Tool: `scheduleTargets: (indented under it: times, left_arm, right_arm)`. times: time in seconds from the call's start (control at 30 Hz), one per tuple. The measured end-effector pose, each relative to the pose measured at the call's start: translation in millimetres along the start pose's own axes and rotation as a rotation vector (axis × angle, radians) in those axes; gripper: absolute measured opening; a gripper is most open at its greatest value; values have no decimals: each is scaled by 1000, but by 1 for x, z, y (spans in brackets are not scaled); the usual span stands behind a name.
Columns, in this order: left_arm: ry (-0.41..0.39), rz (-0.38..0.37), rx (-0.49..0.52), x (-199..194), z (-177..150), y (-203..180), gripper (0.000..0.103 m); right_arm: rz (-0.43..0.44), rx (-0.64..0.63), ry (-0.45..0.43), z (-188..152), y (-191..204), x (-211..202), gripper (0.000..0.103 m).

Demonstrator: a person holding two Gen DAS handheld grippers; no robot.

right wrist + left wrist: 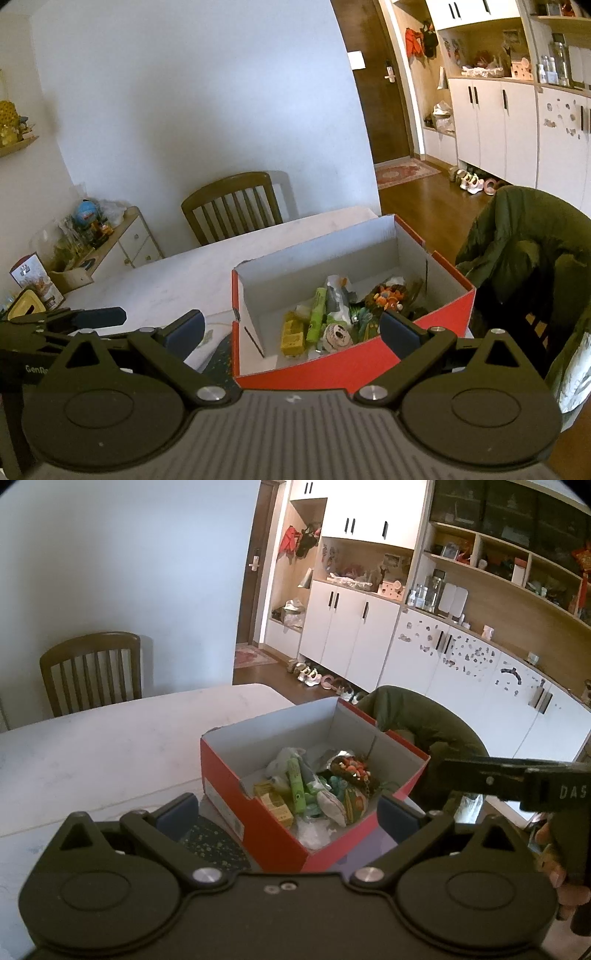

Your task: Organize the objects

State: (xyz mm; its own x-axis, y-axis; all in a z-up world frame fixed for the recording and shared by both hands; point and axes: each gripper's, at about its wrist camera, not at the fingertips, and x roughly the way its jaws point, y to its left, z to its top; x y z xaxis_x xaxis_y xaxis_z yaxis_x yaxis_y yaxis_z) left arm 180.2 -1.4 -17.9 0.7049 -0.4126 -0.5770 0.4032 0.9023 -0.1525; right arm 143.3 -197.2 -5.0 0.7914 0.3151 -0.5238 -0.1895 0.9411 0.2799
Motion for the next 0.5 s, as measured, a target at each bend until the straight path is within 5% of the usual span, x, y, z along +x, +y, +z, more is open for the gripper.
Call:
scheduleTargets:
  times: [0.5]
  left_arm:
    - [-23, -10, 47, -6, -2, 2, 103]
  right_arm:
    - [-18, 20, 6, -9, 10, -1, 102]
